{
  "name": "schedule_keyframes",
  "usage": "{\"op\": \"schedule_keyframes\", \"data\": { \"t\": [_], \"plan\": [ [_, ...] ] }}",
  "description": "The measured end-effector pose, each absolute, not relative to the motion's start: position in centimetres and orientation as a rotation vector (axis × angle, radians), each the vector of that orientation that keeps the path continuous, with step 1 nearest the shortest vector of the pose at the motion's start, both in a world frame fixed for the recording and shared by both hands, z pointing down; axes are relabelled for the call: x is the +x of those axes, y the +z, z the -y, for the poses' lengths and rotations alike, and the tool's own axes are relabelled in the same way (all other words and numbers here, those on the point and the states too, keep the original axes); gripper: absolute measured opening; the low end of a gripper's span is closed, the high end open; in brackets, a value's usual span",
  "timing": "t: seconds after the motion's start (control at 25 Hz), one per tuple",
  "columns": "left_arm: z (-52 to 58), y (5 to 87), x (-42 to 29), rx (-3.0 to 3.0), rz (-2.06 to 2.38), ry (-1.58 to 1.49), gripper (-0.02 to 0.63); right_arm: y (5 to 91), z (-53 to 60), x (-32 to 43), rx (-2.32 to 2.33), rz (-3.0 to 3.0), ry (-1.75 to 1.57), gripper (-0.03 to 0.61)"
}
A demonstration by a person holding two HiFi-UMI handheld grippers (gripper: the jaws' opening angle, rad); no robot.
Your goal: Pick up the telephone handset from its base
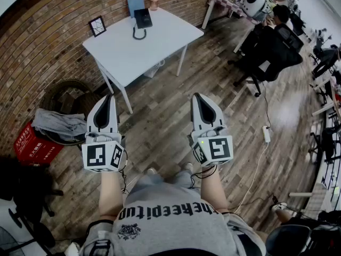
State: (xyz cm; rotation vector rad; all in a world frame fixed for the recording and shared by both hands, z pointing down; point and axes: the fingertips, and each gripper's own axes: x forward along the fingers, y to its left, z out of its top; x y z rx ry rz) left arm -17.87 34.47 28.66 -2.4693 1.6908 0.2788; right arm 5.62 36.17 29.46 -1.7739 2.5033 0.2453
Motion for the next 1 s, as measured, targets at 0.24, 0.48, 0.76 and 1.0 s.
{"op": "schedule_keyframes", "data": {
  "t": [0.24,0.48,0.76,1.0],
  "plan": [
    [-34.2,28.0,-17.5,-2.488,-1.712,0.237,0.014,29.7,-35.7,5.4,-1.774,-2.51,0.237,0.003],
    [-33.7,28.0,-17.6,-2.487,-1.69,0.226,0.014,29.8,-35.2,5.0,-1.778,-2.507,0.237,0.003],
    [-32.8,28.4,-18.1,-2.496,-1.668,0.244,0.014,30.2,-34.7,4.5,-1.813,-2.496,0.241,0.003],
    [-32.0,28.7,-18.1,-2.498,-1.668,0.246,0.014,30.5,-34.3,4.8,-1.808,-2.467,0.251,0.003]
  ]
}}
